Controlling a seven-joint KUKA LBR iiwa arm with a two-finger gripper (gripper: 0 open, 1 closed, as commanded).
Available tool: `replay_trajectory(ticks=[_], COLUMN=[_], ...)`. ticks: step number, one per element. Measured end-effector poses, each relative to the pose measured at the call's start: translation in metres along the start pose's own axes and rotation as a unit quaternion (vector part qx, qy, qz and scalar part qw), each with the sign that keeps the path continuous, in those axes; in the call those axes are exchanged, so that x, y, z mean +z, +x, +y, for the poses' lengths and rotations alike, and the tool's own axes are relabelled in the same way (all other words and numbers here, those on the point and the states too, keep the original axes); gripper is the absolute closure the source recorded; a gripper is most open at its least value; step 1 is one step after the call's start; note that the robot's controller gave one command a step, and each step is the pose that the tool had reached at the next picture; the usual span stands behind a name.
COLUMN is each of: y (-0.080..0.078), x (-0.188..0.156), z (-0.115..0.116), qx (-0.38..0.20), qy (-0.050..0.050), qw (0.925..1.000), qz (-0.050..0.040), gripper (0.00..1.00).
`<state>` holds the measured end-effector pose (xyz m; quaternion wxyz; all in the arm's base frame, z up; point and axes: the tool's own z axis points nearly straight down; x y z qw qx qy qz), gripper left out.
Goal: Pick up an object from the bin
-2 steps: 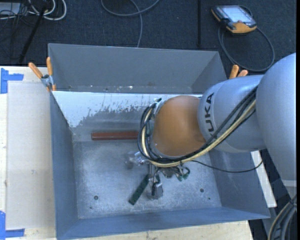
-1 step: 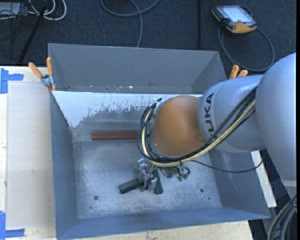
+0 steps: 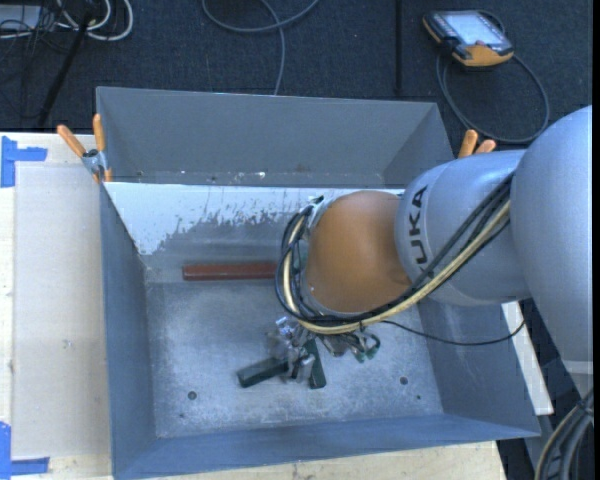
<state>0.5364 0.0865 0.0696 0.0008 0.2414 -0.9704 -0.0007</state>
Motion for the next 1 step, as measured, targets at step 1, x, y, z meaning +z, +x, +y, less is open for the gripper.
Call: replay_trajectory(ticks=[1], y=[-0.0240], x=[-0.2031], z=[0.0051], qx=[-0.066], qy=[0.001], qw=[0.9978], qz=[-0.0026], gripper=[1.00])
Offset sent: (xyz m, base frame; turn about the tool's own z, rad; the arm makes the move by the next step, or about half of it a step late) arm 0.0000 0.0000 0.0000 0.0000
